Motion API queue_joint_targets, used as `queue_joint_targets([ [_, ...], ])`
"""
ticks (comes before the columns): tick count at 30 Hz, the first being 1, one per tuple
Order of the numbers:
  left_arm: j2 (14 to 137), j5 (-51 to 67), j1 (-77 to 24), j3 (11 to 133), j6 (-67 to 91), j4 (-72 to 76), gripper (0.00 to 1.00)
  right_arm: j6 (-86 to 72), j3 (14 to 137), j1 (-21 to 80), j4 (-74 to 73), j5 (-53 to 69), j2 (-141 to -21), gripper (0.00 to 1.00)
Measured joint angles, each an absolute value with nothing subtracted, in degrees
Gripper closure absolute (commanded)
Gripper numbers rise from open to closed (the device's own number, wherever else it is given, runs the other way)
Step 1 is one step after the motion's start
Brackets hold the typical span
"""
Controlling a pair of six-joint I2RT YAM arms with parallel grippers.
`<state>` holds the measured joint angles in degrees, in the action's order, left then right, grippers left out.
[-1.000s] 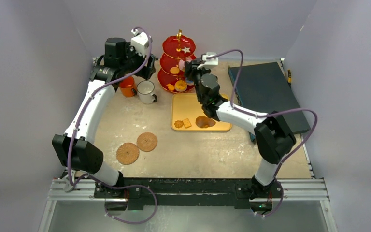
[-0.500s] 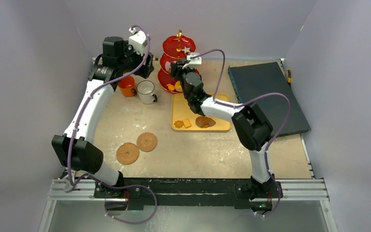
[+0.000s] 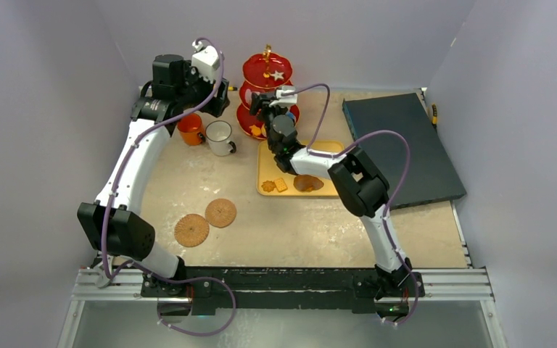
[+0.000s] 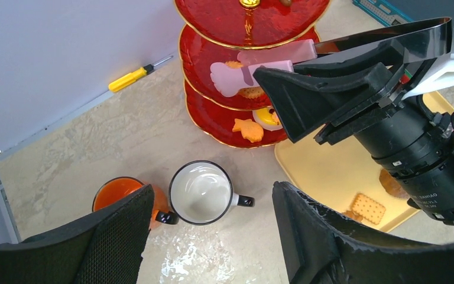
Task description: Serve the afternoon tea
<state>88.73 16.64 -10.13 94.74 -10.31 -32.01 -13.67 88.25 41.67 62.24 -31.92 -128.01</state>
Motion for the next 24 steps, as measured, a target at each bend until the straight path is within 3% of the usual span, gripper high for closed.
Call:
queue_joint_targets([
  [10, 89.8, 17.9, -10.1, 94.7, -10.1, -31.7, 0.23, -12.1, 81.3, 41.7, 65.6, -31.2, -123.1, 0.33],
  [24, 92.1, 20.9, -10.0, 96.0, -9.0, -30.5, 0.25, -12.4, 47.1, 44.4, 64.2, -22.9, -91.9, 0.33],
])
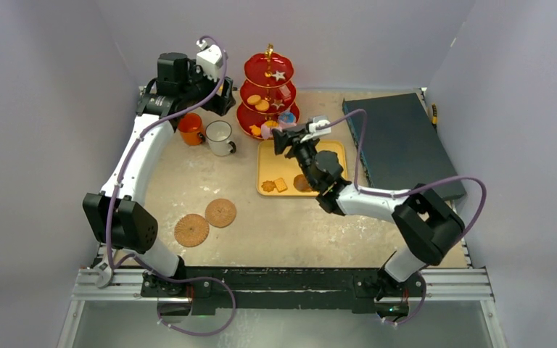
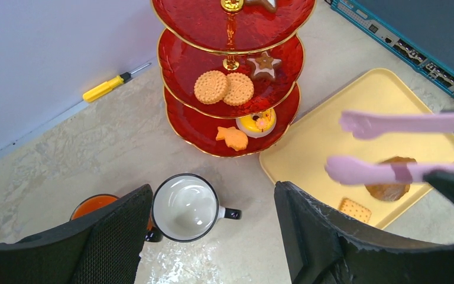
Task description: Serve the afternoon tea
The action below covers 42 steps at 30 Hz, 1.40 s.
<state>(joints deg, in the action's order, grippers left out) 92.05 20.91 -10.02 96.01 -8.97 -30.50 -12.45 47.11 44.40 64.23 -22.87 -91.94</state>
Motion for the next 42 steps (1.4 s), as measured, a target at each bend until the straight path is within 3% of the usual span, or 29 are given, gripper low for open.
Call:
queue_joint_targets([
  [11, 92.0, 21.1, -10.0, 96.0, -8.5, -30.6, 0.26, -13.0, 35.1, 48.6, 52.8, -18.5, -84.6, 0.33],
  [42, 90.8, 21.1, -10.0, 96.0, -8.5, -31.0, 0.27, -11.5, 32.1, 52.7, 47.0, -24.5, -87.1, 0.40],
])
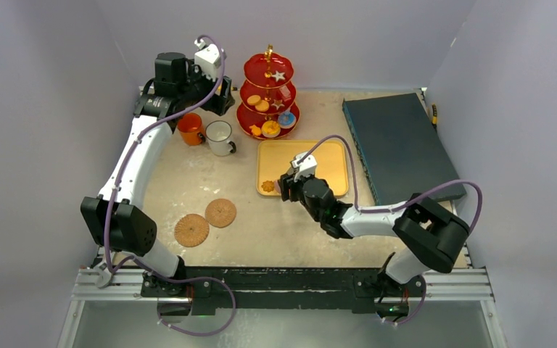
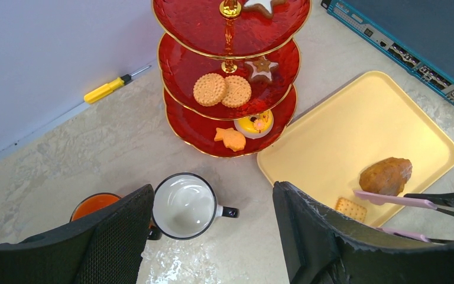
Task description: Serve the afternoon tea
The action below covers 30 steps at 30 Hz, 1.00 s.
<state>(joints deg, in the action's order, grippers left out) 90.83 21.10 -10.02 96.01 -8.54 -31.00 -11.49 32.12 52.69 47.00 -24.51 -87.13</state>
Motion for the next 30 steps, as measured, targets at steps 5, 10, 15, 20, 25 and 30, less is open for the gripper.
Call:
queue_joint_targets([
  [5, 90.8, 21.1, -10.0, 96.0, -8.5, -31.0, 0.28, -11.5, 32.6, 52.9, 49.0, -24.5, -88.9, 0.41],
  [10, 90.8, 21.1, -10.0, 96.0, -8.5, -31.0, 0.28, -11.2, 33.8, 53.0, 50.1, -24.6, -90.7, 0.55],
  [15, 90.8, 21.1, -10.0, 96.0, -8.5, -31.0, 0.28, -10.9, 34.2, 53.2, 50.0, -25.7, -91.0, 0.64],
  [20, 90.8, 21.1, -10.0, 96.0, -8.5, -31.0, 0.28, -10.0, 34.4, 53.3, 47.6, -26.6, -89.6, 0.65],
  [25, 90.8, 21.1, -10.0, 96.0, -8.5, -31.0, 0.28, -6.6, 37.6, 52.9, 43.7, -27.5, -88.0, 0.66],
  [30, 90.8, 21.0, -10.0, 96.0, -8.6, -31.0, 0.28, -3.1, 47.2, 50.1, 42.1, -26.1, -87.2, 0.66],
])
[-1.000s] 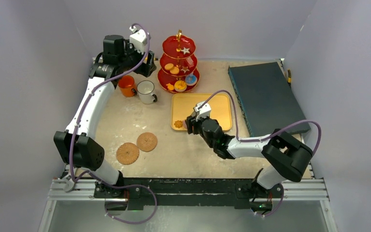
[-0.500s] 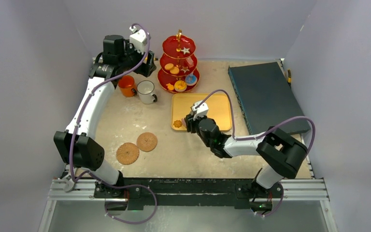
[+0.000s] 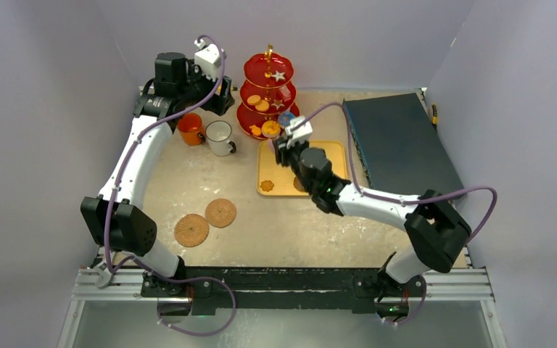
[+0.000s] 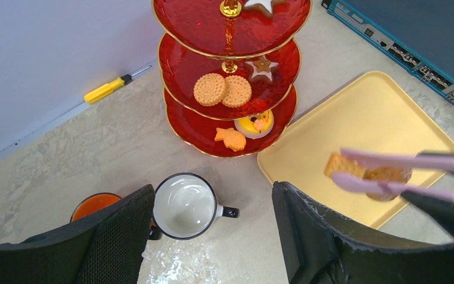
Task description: Serve the afternoon tea
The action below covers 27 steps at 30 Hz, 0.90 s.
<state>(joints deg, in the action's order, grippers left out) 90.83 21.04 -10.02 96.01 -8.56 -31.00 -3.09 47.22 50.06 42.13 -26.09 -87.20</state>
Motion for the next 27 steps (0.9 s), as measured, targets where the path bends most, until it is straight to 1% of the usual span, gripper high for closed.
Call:
queue_joint_targets([
  [5, 90.8, 21.0, -10.0, 96.0, -8.5, -31.0, 0.28, -1.4, 61.5, 45.7, 42.0, -22.7, -87.9, 0.65],
  [8, 90.8, 21.0, -10.0, 96.0, -8.6, -31.0, 0.28, 0.2, 71.5, 44.0, 42.7, -20.7, -91.0, 0.65],
  [11, 90.8, 21.0, -10.0, 96.0, -8.6, -31.0, 0.28, 1.6, 81.5, 43.0, 42.9, -18.4, -96.3, 0.65],
  [15, 90.8, 20.8, -10.0, 96.0, -8.6, -31.0, 0.28, 2.6, 91.2, 41.8, 42.2, -16.6, -104.3, 0.65],
  [20, 90.8, 20.8, -9.9, 96.0, -8.6, -31.0, 0.28, 2.9, 98.7, 40.4, 39.6, -15.4, -113.5, 0.65],
  [27, 90.8, 20.8, -9.8, 96.0, -8.6, -31.0, 0.28, 3.0, 102.6, 38.7, 38.8, -15.5, -120.7, 0.65],
])
